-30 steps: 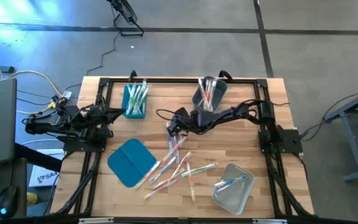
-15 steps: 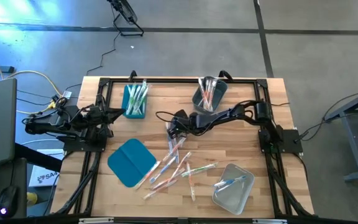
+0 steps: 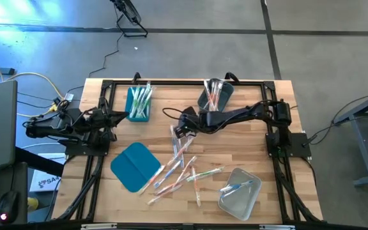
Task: Pick & Place Toothbrushes
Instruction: Put the blue toothbrush into the light gray bin
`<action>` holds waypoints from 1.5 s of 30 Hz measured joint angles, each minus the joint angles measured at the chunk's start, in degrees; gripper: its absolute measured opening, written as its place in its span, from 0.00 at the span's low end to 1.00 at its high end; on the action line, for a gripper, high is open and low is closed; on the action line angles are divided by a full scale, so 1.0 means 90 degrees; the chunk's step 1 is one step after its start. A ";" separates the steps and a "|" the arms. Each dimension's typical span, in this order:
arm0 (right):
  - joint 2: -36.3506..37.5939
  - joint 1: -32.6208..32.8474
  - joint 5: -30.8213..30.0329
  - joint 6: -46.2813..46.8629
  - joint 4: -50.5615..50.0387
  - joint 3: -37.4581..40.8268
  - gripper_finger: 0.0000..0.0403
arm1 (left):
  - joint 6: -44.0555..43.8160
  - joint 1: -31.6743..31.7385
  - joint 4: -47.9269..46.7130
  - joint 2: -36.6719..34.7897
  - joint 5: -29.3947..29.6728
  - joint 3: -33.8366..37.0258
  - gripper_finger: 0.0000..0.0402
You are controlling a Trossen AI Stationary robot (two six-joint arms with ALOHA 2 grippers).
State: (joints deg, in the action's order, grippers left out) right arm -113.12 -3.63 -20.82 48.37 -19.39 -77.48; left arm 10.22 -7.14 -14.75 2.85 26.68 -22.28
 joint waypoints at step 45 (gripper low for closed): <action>-0.0407 -0.0042 0.0253 0.0431 -0.0900 0.0023 0.26 | 0.0000 0.0000 0.0008 0.0003 -0.0010 0.0000 0.00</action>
State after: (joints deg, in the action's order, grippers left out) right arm -116.78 -4.01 -18.54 52.25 -27.49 -77.28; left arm 10.22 -7.14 -14.68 2.87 26.59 -22.28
